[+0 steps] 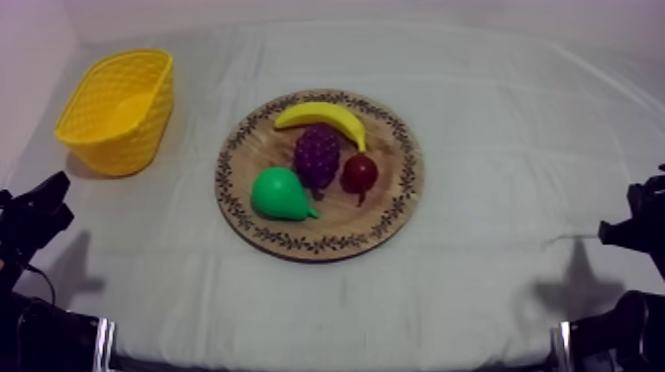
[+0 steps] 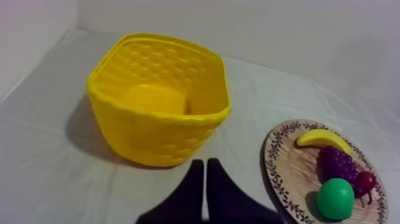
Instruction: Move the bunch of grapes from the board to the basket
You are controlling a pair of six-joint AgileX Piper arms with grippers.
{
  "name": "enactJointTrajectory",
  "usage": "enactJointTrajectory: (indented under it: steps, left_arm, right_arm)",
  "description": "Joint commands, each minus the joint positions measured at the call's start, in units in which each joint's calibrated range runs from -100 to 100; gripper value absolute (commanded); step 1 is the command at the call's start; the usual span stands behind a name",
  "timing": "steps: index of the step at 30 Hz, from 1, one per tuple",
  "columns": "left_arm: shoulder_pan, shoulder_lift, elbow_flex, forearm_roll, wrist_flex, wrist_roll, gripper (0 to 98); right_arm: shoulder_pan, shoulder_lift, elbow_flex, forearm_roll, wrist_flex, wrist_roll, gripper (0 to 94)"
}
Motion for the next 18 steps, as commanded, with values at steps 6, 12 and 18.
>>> enactJointTrajectory:
  steps: [6,12,18]
  left_arm:
    - [0.00,0.00,0.02,-0.04,0.00,-0.01,0.0]
    - [0.09,0.00,0.02,-0.04,0.00,-0.06,0.0]
    - [3.96,0.00,0.02,-0.04,0.00,-0.26,0.0]
  right_arm:
    - [0.00,-0.02,-0.05,-0.01,-0.03,0.01,0.3]
    - [0.00,-0.02,-0.05,-0.01,-0.03,0.00,0.3]
    - [0.00,-0.02,-0.05,-0.01,-0.03,0.00,0.3]
